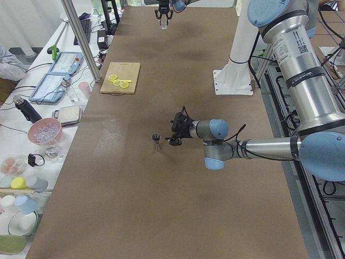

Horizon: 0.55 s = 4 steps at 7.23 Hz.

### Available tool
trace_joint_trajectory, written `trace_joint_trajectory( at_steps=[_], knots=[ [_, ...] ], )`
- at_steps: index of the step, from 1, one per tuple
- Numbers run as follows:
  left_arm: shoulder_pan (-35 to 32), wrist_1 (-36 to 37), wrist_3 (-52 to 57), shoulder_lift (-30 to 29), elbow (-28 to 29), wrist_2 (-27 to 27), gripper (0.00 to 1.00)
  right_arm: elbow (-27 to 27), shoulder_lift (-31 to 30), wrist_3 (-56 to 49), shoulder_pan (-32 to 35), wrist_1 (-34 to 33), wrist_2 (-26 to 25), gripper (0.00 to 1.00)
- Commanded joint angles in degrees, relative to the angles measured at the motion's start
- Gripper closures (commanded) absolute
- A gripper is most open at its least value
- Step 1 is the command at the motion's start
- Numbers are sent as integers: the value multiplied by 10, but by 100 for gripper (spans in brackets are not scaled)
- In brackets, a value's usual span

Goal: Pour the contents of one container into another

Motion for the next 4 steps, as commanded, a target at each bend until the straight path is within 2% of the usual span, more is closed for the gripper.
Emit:
trace_joint_trajectory(
  at_steps=[1,3,4],
  knots=[
    [65,-20,2,-12,14,94,1,20,-21,6,-11,-10,-4,100],
    [92,-28,5,-12,32,127,1,21,-37,9,-2,-10,-2,100],
    [108,-28,5,-11,34,162,1,22,-35,16,4,-10,-2,100]
  ],
)
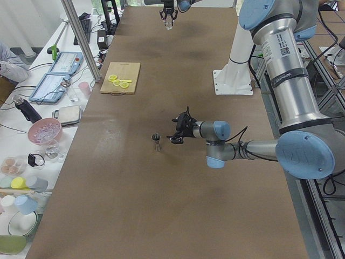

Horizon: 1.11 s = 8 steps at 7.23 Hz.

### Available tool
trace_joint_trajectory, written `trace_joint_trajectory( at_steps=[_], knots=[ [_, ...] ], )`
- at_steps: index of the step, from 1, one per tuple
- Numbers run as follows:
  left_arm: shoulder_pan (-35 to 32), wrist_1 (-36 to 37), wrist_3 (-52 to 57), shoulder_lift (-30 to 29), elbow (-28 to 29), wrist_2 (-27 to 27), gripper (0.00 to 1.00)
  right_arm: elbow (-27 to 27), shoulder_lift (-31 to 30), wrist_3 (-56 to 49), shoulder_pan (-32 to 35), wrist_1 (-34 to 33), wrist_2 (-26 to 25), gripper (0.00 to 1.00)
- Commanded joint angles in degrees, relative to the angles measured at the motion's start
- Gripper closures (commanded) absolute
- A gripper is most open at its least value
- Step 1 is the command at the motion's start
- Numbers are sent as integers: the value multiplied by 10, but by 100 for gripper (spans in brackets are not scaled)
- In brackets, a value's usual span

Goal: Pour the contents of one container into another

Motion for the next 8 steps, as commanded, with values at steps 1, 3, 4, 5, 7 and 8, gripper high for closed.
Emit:
trace_joint_trajectory(
  at_steps=[1,3,4,5,7,8],
  knots=[
    [38,-2,1,0,7,55,1,2,-4,13,8,0,-2,100],
    [62,-17,10,0,20,105,1,-1,-21,13,10,0,-6,100],
    [108,-14,10,-7,42,195,1,0,-26,13,10,0,-8,100],
    [156,-17,6,-11,46,252,1,1,-33,13,10,1,-15,100],
    [161,-14,9,-36,64,331,1,2,-35,11,11,2,-12,100],
    [161,-5,9,-61,105,358,1,2,-37,11,8,2,-14,100]
  ],
)
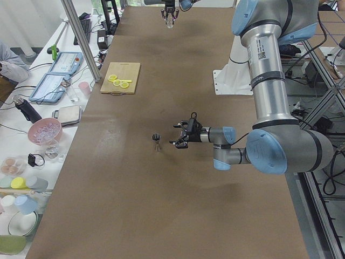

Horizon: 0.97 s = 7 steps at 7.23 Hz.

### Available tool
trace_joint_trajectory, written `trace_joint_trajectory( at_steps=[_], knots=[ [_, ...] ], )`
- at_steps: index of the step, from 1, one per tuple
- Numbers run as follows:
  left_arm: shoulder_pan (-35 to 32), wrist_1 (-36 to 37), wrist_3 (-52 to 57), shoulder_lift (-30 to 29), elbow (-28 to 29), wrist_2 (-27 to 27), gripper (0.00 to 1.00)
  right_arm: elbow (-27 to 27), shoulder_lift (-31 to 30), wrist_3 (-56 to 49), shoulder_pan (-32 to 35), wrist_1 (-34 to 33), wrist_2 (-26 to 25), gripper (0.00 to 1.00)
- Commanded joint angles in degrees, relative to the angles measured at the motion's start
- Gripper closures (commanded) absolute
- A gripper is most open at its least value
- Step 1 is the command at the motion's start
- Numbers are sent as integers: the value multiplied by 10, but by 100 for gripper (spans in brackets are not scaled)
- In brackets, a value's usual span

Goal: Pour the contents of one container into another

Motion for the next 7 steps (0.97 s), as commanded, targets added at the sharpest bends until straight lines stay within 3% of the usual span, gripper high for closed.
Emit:
trace_joint_trajectory(
  at_steps=[1,3,7],
  knots=[
    [3,32,0,-57,61,70,1,-1,-5,-1,-12,0,-7,100],
    [55,66,-28,-97,93,165,1,-4,-7,-1,-38,-1,-44,100],
    [65,194,-102,-90,96,184,1,10,-22,-5,-26,2,-29,100]
  ],
)
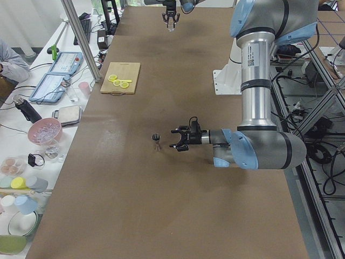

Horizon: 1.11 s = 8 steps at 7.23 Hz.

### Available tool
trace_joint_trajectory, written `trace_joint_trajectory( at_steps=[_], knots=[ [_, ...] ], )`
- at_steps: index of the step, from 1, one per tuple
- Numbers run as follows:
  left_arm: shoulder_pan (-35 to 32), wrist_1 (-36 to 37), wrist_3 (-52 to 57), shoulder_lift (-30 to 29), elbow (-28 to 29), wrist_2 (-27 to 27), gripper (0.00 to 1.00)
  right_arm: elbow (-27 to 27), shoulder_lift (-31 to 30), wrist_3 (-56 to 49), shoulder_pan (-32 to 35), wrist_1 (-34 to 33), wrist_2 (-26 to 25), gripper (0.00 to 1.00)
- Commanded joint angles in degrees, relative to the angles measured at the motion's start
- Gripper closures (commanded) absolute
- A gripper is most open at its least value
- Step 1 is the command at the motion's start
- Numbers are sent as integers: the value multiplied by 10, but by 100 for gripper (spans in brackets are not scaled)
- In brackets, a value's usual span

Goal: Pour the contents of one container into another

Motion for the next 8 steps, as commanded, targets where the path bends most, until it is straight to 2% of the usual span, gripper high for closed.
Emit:
trace_joint_trajectory(
  at_steps=[1,3,6,8],
  knots=[
    [-3,45,-41,-7,19,-3,1,13,-13,-3,7,2,6,100],
    [-12,143,-158,-6,16,2,1,21,-14,-3,6,2,7,100],
    [-35,168,-165,-12,10,2,2,23,-18,-6,-3,2,8,100],
    [-61,221,-166,-47,10,-1,3,23,-19,-7,-16,1,8,100]
  ],
)
